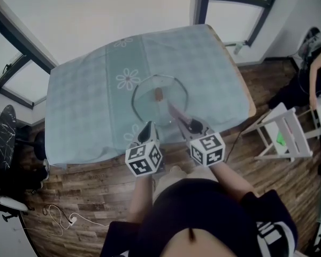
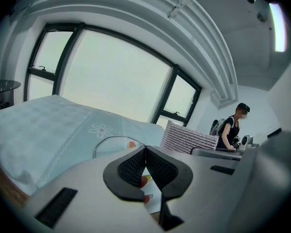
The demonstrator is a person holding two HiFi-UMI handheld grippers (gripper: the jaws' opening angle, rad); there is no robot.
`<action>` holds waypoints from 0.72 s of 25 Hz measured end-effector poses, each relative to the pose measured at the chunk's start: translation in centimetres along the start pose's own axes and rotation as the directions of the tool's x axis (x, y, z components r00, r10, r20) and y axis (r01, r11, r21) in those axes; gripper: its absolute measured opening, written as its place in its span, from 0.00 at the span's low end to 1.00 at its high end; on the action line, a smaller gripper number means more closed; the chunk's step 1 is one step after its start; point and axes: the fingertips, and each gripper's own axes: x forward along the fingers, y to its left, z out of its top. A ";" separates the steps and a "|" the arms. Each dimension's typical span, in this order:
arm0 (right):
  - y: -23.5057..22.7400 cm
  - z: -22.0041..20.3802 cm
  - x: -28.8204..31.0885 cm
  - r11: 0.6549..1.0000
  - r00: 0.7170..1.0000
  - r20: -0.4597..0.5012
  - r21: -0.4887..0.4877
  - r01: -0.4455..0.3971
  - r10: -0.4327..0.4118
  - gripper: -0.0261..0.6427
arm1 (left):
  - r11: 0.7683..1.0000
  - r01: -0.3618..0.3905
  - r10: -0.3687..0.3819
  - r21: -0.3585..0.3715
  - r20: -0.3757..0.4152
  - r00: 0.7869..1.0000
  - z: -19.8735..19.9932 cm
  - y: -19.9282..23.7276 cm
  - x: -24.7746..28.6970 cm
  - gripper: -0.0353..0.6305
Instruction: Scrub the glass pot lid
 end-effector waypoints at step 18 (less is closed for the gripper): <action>-5.4 1.7 6.2 1.000 1.000 -0.026 0.003 0.014 -0.014 0.16 | 0.999 -0.052 0.052 -0.008 -0.021 0.998 1.9 3.2 6.0 0.05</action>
